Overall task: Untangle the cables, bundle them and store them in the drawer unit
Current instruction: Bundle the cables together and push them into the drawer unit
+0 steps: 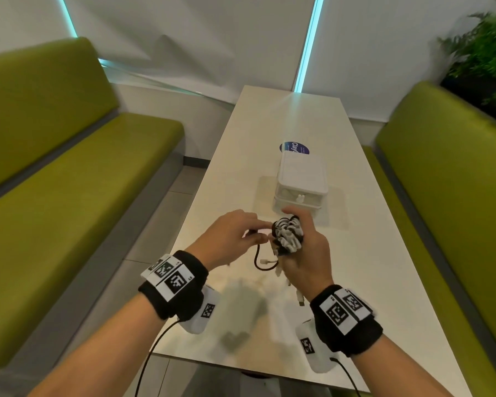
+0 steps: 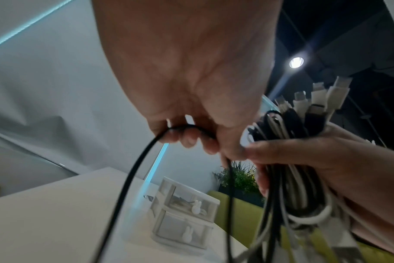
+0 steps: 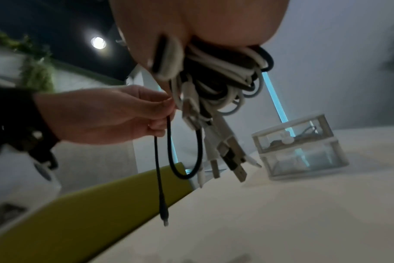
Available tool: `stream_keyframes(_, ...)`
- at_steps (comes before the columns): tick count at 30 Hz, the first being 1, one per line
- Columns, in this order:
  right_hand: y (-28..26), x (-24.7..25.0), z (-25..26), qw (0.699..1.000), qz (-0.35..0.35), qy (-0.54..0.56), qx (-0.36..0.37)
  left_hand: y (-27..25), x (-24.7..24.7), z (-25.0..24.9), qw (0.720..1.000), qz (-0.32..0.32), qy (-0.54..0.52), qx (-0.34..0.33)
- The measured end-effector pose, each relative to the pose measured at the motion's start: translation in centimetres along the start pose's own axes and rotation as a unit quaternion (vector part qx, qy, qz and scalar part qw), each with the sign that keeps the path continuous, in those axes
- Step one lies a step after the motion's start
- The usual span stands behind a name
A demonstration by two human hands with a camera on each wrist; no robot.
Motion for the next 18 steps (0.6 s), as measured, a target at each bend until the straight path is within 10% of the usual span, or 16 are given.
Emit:
stream_keyframes(5, 0.5, 0.0, -0.4, 0.995, -0.042, 0.082, -0.049, -0.4, -0.5, 0.7, 0.996, 0.071, -0.018, 0.047)
stream_keyframes(18, -0.1, -2.8, 0.0, 0.989, 0.129, 0.056, -0.049, -0.2, 0.0, 1.0, 0.973, 0.071, -0.193, 0.108)
Point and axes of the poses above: each hand's wrist, its own y-axis towards the middle knuckle, its own x-axis out of the back of the hand, z = x × y, the point moved 5 cm from there along y, towards the middle knuckle, and after that the axes turned 3 degrees about -x, right-handed, at the moved point
